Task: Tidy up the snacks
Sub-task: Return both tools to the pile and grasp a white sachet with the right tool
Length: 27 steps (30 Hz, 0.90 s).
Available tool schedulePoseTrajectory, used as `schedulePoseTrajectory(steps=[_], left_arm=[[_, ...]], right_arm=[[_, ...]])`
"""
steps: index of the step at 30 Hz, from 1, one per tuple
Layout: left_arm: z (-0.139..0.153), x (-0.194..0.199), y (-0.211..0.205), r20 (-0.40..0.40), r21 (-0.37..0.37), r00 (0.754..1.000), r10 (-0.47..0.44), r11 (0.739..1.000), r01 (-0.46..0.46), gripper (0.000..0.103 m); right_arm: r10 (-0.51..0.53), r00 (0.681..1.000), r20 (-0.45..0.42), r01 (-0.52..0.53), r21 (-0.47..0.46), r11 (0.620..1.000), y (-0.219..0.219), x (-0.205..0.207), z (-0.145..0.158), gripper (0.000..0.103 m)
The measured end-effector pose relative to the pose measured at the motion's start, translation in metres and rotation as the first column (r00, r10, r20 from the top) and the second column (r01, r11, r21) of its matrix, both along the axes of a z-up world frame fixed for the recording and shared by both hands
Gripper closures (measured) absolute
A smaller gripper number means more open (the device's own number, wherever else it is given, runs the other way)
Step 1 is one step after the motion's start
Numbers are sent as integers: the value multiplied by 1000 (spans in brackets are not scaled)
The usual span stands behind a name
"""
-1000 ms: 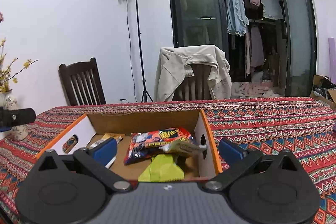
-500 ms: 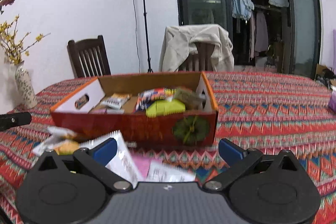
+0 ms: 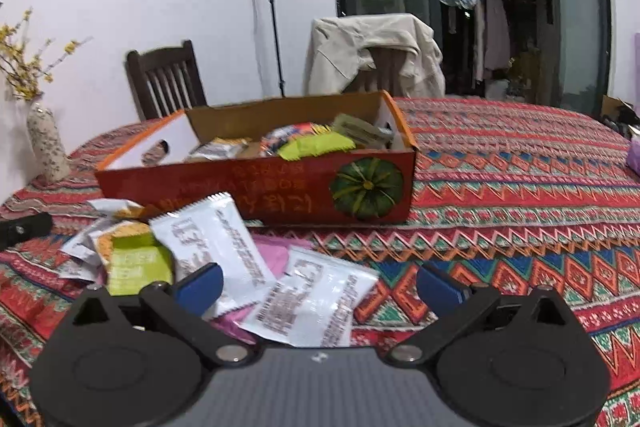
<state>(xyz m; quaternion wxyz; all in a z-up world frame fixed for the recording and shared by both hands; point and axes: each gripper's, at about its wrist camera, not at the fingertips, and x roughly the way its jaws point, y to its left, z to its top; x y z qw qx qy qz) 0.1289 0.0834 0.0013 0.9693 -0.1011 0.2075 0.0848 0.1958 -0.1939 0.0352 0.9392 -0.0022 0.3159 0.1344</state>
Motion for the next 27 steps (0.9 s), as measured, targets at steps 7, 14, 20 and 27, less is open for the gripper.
schedulePoseTrajectory(steps=[7, 14, 20, 27], left_arm=[[-4, 3, 0, -9, -15, 1000, -16, 1000, 15, 0], [-5, 4, -2, -16, -14, 1000, -24, 1000, 24, 0], [-6, 4, -3, -21, -6, 1000, -15, 1000, 15, 0], [2, 9, -14, -50, 82, 999, -21, 996, 25, 0]], right_arm=[[4, 999, -38, -3, 26, 1000, -1, 9, -11, 22], [28, 999, -35, -25, 70, 997, -6, 6, -11, 52], [11, 1000, 14, -13, 106, 994, -12, -1, -6, 58], [-13, 999, 49, 7, 124, 992, -17, -3, -3, 58]])
